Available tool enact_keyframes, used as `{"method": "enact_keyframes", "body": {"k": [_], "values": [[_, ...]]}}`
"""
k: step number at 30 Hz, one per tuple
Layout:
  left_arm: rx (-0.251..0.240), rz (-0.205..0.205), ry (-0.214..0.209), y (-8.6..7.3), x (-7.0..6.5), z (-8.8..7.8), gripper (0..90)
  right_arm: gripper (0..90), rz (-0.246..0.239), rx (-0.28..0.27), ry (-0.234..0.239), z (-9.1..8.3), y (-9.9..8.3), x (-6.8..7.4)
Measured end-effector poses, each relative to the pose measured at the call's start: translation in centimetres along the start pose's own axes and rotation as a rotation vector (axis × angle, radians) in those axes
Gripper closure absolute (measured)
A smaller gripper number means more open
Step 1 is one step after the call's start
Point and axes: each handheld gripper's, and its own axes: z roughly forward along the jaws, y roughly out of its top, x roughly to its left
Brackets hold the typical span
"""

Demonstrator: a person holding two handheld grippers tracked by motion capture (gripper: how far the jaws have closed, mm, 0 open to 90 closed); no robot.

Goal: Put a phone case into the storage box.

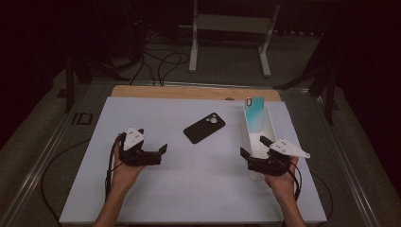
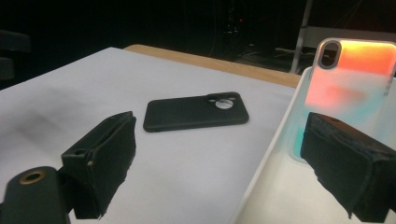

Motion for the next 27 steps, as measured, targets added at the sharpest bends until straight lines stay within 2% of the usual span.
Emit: {"method": "enact_keyframes", "body": {"k": [3,6,11,19,27], "values": [[0.015,0.015,-0.007,0.8,-0.2,1.1,0.0,10.3,0.006,0.010,-0.022,0.0,0.0,-0.2],[0.035,0.029,-0.019,1.4,-0.5,2.3,0.0,10.2,0.021,0.010,-0.022,0.0,-0.1,-0.4],[0.066,0.049,-0.034,2.1,-0.7,4.0,0.0,10.2,0.019,0.002,-0.015,-0.1,-0.1,-0.4],[0.087,0.040,-0.050,3.1,-0.6,6.1,0.0,10.3,0.018,0.005,-0.010,-0.1,-0.1,-0.4],[0.124,0.055,-0.059,3.8,-0.9,8.7,0.0,10.3,0.018,0.002,-0.006,-0.1,0.0,-0.4]]}}
